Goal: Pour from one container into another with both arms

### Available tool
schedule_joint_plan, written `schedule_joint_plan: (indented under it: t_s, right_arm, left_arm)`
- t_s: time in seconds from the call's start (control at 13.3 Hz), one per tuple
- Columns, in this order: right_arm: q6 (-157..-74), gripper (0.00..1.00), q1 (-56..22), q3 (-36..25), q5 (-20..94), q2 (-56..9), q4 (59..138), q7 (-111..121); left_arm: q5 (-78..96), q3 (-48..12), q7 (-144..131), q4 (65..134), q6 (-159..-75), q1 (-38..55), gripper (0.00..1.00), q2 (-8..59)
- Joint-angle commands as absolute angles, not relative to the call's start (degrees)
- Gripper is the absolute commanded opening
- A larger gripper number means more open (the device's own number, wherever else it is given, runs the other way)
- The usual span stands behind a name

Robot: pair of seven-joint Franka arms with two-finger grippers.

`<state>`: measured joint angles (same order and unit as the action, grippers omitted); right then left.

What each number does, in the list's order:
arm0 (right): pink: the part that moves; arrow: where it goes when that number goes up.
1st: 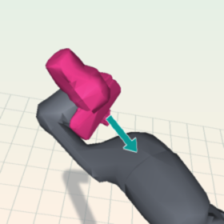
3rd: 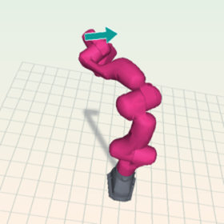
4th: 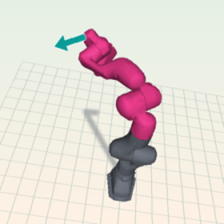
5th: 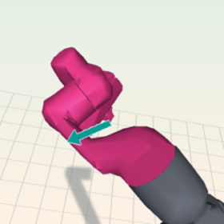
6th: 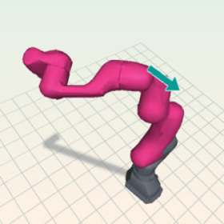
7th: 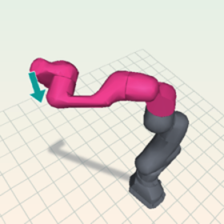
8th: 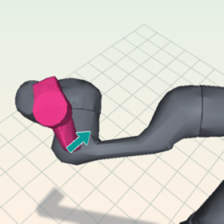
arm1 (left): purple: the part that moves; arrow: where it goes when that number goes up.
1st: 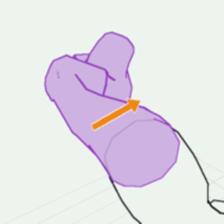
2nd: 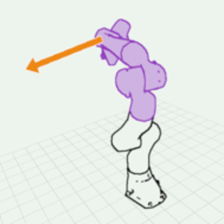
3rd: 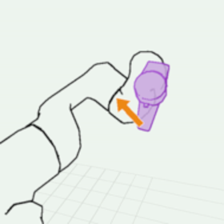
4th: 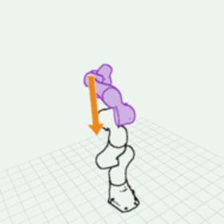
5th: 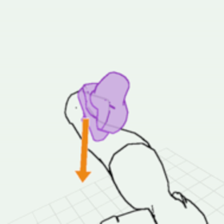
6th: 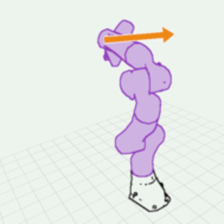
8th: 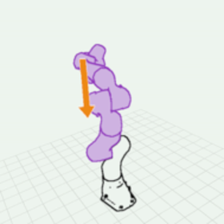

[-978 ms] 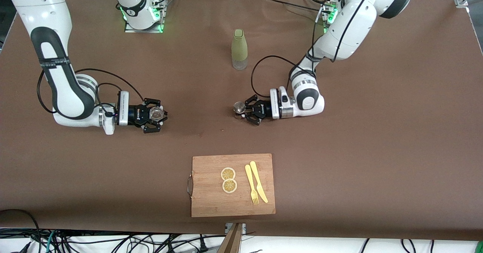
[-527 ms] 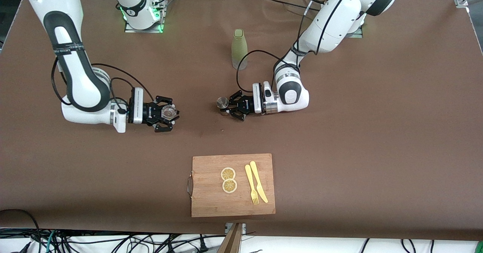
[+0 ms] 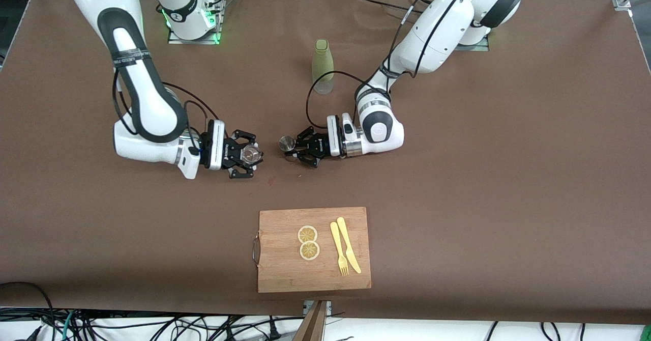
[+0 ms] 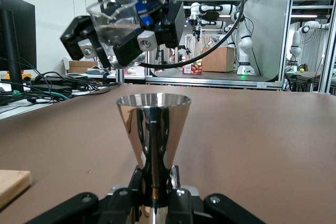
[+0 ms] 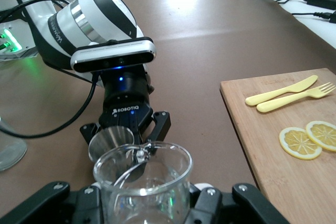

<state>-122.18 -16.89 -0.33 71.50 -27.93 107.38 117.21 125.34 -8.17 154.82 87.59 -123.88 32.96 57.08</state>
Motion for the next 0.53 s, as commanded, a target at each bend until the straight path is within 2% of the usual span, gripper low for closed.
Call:
schedule_joint_plan:
  t_s: [0.0, 0.45]
  right_arm:
    - [-125.1, 0.20, -20.1, -1.7, 72.4, -26.2, 107.5, 114.1]
    - [-127.8, 0.20, -22.1, -1.8, 69.2, -24.6, 107.7, 111.7]
  left_arm:
    - [127.6, -8.2, 157.4, 84.4, -125.8, 33.6, 0.00, 58.4]
    - [127.5, -8.0, 157.1, 83.1, -126.2, 33.7, 0.00, 58.4]
